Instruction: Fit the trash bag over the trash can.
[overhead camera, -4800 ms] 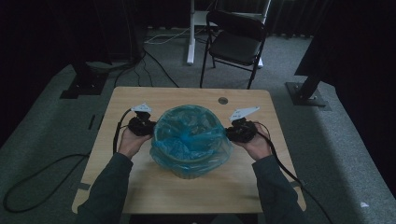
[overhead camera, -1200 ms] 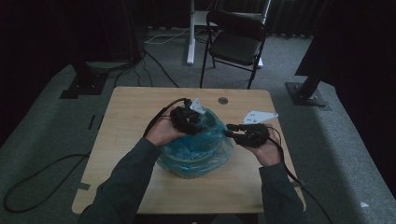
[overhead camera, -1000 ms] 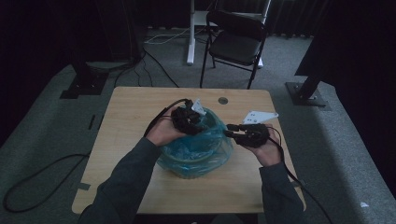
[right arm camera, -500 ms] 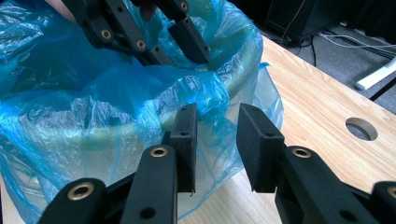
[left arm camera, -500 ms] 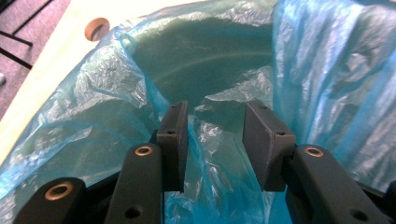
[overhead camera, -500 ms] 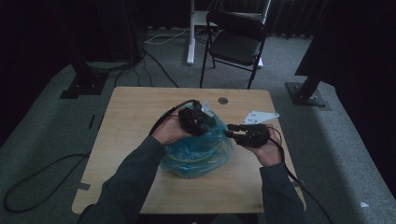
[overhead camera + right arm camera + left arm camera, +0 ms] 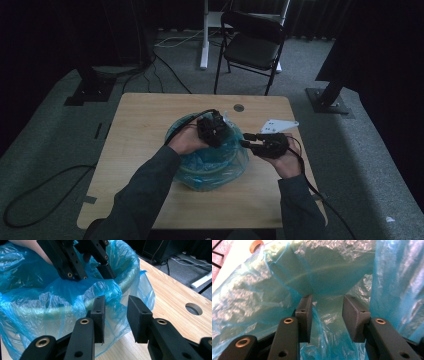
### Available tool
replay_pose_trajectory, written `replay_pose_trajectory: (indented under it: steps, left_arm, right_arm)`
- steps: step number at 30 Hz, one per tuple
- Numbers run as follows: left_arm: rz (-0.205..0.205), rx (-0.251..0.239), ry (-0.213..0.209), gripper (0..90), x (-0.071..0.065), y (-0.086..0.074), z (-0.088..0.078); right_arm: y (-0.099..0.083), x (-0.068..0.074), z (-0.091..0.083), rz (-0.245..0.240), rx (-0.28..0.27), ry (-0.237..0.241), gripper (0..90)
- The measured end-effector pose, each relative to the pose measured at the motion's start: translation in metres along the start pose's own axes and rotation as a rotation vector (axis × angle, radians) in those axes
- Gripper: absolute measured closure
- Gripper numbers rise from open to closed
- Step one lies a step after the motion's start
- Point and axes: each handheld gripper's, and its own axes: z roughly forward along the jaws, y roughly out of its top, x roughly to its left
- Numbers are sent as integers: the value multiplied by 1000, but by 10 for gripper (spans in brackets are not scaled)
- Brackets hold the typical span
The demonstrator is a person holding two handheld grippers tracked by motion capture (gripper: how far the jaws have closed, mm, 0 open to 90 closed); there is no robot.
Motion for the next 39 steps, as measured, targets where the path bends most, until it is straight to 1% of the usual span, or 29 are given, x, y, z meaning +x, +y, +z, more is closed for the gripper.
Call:
replay_pose_trajectory:
  steps: [2, 5, 10, 13, 15, 18, 21, 22, 25, 26, 28, 31, 37, 39]
  left_arm:
    - [6, 6, 6, 599, 0, 1, 2]
    - [-1, 2, 3, 599, 0, 1, 2]
    - [10, 19, -2, 593, -2, 4, 5]
    - [13, 18, 0, 590, -3, 4, 6]
    - [13, 11, -2, 589, -3, 5, 6]
    - [12, -21, -7, 585, -4, 5, 3]
    - [16, -41, 4, 575, -5, 6, 2]
    - [14, -52, -2, 575, -5, 7, 2]
    - [22, -47, -7, 571, -6, 7, 3]
    - [33, -40, -4, 571, -7, 7, 3]
    - [35, -39, -1, 570, -8, 7, 3]
    - [29, -41, 1, 582, -7, 7, 2]
    - [14, -74, 18, 584, -4, 4, -7]
    - [-2, -88, 30, 584, -2, 2, -10]
  right_arm:
    - [0, 0, 0, 0, -1, 1, 671]
    - [0, 0, 0, -1, -2, 2, 668]
    - [0, 0, 0, 0, -3, 1, 667]
    - [0, 0, -1, -1, -4, 0, 667]
    - [0, 0, -1, 1, -3, -1, 667]
    - [0, -1, -1, 0, -6, 0, 667]
    - [0, -1, -1, 1, -6, -1, 668]
    - [-1, -1, -1, 3, -7, -1, 668]
    - [-1, -1, -1, 4, -7, -2, 669]
    - [-1, -1, -1, 4, -8, -2, 669]
    - [-1, -1, -1, 4, -8, -2, 669]
    - [-1, -1, -1, 2, -7, -2, 668]
    - [0, -1, -3, -4, -18, -1, 661]
    - [0, -1, -4, -4, -23, -3, 659]
